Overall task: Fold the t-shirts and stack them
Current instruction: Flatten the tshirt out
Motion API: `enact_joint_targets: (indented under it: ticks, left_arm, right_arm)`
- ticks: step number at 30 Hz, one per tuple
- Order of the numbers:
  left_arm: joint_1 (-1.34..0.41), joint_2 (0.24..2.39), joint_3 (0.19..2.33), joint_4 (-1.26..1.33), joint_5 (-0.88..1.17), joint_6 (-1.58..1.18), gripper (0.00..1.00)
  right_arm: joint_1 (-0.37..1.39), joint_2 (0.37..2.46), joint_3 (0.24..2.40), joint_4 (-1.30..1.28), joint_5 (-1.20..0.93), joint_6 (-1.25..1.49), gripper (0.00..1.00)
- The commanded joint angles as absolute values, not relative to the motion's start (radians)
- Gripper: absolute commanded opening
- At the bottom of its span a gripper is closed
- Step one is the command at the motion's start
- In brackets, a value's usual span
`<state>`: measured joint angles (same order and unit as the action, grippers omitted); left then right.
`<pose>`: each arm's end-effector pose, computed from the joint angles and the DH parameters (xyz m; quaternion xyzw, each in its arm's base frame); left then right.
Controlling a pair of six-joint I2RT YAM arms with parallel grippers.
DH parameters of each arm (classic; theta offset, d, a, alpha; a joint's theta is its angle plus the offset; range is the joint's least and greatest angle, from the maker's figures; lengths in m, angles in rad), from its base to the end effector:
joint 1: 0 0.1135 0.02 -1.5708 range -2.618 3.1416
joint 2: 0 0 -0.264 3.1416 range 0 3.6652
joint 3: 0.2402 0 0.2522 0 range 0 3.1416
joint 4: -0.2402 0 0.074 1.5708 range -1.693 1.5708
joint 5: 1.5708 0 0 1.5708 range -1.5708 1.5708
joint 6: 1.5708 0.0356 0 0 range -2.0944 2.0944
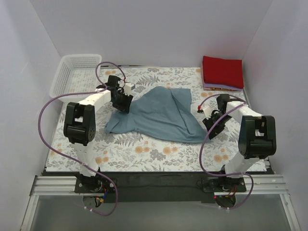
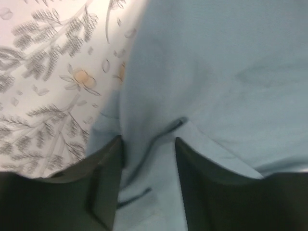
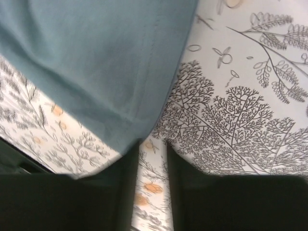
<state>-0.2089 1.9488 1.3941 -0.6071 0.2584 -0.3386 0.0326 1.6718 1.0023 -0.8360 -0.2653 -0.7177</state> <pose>0.3898 -0.0919 0.1814 -0.0368 0.9707 -0.1759 0.1598 0.2826 0.0186 0.1631 -0.3670 0.9202 0.1136 0.0749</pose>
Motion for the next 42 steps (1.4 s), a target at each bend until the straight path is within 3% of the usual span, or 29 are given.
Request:
enact_joint_targets:
  ticks: [1,2,5,9,13,17,23,25,32,34,36,37,39,42]
  left_arm:
    - [-0.167,1.843,1.419,-0.696,0.401,-0.325,0.48]
    - [-0.135,1.813,1.408,-0.709,0.443,-0.322,0.61]
    - [-0.092,1.720,1.407,-0.764,0.555,-0.315,0.64]
    - [-0.048,1.622,1.396,-0.819,0.595,-0.314,0.66]
    - [-0.032,1.551,1.356,-0.833,0.635,-0.345,0.67]
    - [-0.032,1.503,1.312,-0.787,0.630,-0.400,0.73]
    - [-0.032,1.500,1.315,-0.805,0.562,-0.452,0.74]
    - [-0.032,1.477,1.295,-0.784,0.526,-0.457,0.84]
    - [-0.046,1.450,1.259,-0.781,0.476,-0.453,0.86]
    - [-0.092,1.444,1.241,-0.793,0.402,-0.411,0.86]
    - [-0.216,1.428,1.189,-0.776,0.191,-0.387,0.86]
    - [-0.250,1.427,1.175,-0.769,0.137,-0.380,0.86]
    - [-0.314,1.451,1.172,-0.778,0.025,-0.391,0.79]
    - [-0.374,1.480,1.175,-0.793,-0.110,-0.413,0.65]
  right_arm:
    - [0.031,1.576,1.019,-0.922,-0.347,-0.796,0.43]
    - [0.031,1.539,1.025,-0.933,-0.354,-0.816,0.53]
    - [0.032,1.499,1.040,-0.948,-0.350,-0.862,0.60]
    - [0.049,1.433,1.029,-0.969,-0.332,-0.965,0.49]
    - [0.122,1.420,0.985,-0.963,-0.285,-0.991,0.45]
    - [0.184,1.433,0.950,-0.896,-0.250,-0.974,0.46]
    - [0.253,1.473,0.897,-0.819,-0.160,-0.968,0.46]
    - [0.270,1.479,0.887,-0.796,-0.138,-0.968,0.47]
    - [0.284,1.509,0.864,-0.753,-0.107,-0.971,0.44]
    - [0.284,1.509,0.859,-0.750,-0.100,-0.971,0.31]
    - [0.285,1.505,0.865,-0.755,-0.100,-0.963,0.17]
    - [0.284,1.502,0.870,-0.755,-0.100,-0.956,0.15]
    - [0.285,1.496,0.876,-0.759,-0.100,-0.947,0.02]
    - [0.287,1.499,0.893,-0.773,-0.107,-0.934,0.01]
